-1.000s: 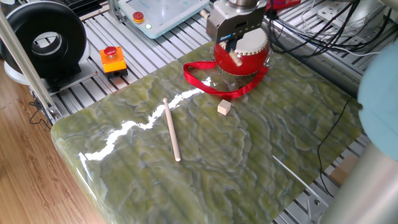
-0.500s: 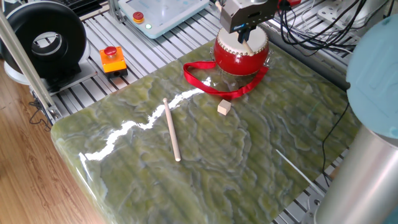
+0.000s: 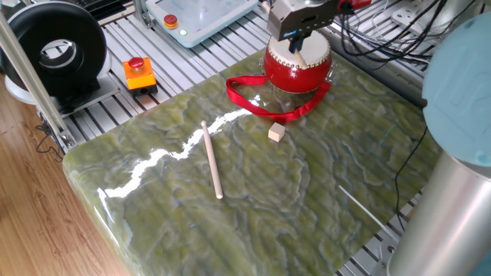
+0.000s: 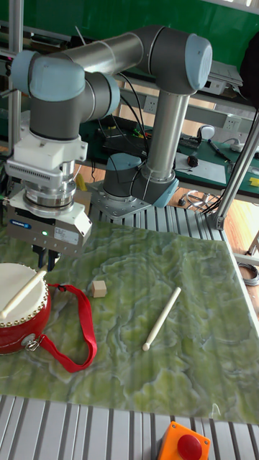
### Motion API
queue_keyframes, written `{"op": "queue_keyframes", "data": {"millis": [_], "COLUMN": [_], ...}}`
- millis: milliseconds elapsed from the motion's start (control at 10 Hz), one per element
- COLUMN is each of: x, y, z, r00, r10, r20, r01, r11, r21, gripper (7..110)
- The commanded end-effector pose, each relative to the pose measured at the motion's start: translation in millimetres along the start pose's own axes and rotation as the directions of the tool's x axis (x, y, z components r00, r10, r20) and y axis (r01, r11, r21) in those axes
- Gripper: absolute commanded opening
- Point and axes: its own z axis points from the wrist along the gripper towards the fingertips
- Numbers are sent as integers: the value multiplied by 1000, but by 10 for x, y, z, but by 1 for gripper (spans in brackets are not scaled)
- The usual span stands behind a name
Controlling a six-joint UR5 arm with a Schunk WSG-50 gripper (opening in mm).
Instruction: Play the drum
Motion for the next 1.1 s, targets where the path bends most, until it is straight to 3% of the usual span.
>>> {"op": "queue_keyframes", "data": {"millis": [0,100,500,1000], "x": [-160,-182,-39,43], "y": [58,16,92,70], "z": [125,124,128,126], "r00": [999,998,1000,999], "r10": [-29,-27,1,-7], "r20": [46,54,-2,-35], "r01": [29,26,-1,7], "r11": [1000,999,1000,1000], "r21": [5,22,-10,-1], "gripper": [7,7,7,7]}}
